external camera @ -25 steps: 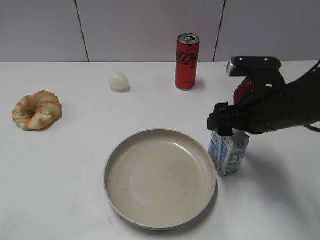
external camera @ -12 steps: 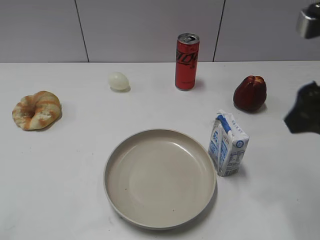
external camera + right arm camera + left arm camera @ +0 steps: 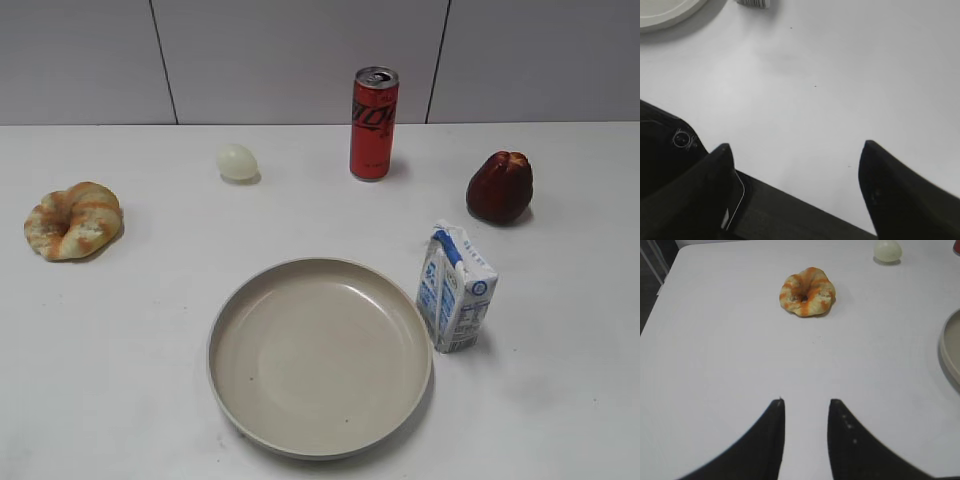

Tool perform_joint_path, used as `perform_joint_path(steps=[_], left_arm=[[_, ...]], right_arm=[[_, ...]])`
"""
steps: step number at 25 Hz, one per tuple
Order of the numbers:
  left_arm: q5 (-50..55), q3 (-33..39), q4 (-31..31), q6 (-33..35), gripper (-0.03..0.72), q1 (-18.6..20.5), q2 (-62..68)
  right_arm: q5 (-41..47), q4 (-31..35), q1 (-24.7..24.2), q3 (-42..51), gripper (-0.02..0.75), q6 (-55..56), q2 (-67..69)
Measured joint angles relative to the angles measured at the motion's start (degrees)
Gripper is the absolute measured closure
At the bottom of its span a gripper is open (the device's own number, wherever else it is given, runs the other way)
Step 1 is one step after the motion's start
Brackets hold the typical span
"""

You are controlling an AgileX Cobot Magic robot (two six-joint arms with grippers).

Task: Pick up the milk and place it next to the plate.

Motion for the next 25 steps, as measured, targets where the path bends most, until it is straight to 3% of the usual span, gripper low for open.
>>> perform_joint_path(steps=[4,9,20,23,25], left_arm=[[0.0,0.0,0.0,0.0,0.459,0.0,0.0],[0.0,0.0,0.0,0.0,0.459,0.0,0.0],[0.0,0.0,0.0,0.0,0.459,0.0,0.0],[0.0,0.0,0.0,0.0,0.459,0.0,0.0],[0.0,0.0,0.0,0.0,0.459,0.0,0.0]], right_arm=[[-2.6,0.4,0.0,6.4,0.154,-0.3,-10.2],[-4.1,2.3,0.0,7.4,0.16,-3.0,-17.7],[-4.4,2.9,0.0,7.4,0.186,-3.4,-20.3],[-4.4,2.9,-2.3,7.4,0.188,-3.4,-23.2],[-4.5,2.9,-6.8,7.4,0.195,-3.4,-25.7]])
